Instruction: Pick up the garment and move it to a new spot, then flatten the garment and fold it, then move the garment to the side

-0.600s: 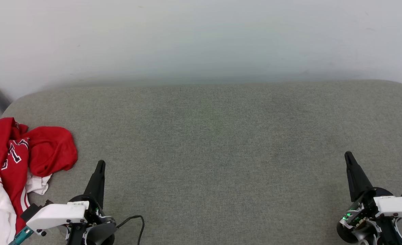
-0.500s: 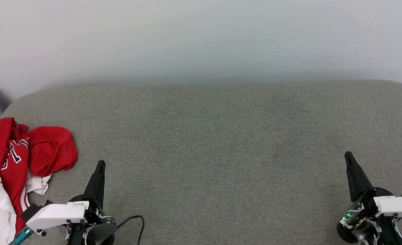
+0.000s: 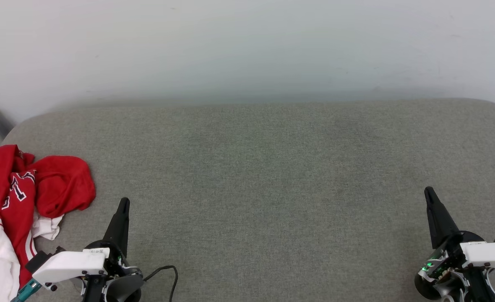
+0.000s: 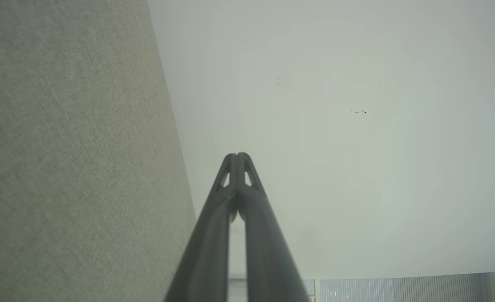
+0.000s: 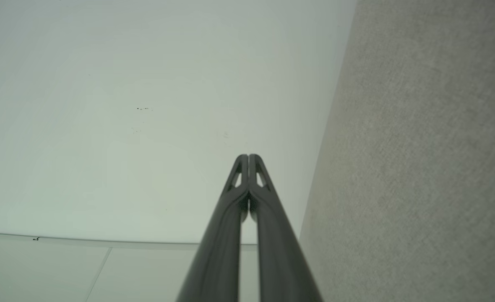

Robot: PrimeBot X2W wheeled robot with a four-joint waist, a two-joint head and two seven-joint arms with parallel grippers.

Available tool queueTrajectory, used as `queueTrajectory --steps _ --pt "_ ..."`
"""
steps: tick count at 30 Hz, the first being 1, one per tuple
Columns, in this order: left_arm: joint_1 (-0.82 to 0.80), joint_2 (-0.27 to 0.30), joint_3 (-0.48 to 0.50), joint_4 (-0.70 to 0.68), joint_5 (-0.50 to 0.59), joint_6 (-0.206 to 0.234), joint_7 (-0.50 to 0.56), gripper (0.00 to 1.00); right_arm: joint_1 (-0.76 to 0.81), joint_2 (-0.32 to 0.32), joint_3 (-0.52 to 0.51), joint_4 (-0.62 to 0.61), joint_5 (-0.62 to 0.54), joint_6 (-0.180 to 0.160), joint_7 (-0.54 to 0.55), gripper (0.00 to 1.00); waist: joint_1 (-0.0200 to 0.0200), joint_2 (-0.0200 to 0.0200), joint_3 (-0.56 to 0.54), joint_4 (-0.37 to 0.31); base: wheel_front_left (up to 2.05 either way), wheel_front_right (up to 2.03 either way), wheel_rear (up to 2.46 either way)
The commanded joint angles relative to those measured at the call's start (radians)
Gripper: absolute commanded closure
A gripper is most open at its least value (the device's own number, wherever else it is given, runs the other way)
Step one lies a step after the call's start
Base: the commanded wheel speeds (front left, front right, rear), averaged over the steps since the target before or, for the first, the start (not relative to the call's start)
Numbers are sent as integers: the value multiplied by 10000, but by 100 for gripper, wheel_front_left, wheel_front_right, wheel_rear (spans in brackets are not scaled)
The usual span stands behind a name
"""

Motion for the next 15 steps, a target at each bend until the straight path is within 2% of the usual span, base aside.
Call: queueTrajectory --steps 1,5,6,15 --pt "-77 -15 17 0 14 -24 19 100 -107 38 6 8 40 -3 -5 100 0 -1 0 0 0 0 0" --pt "-77 -15 17 0 14 -24 19 100 -107 38 6 8 40 -3 -5 100 0 -1 0 0 0 0 0" --pt "11 0 -10 28 2 2 -4 0 16 0 1 21 -4 0 -4 0 0 -1 1 0 0 0 0" --pt "59 -10 -456 -51 137 8 -366 0 143 -3 304 -39 -280 -2 -373 0 0 -1 14 -4 0 0 0"
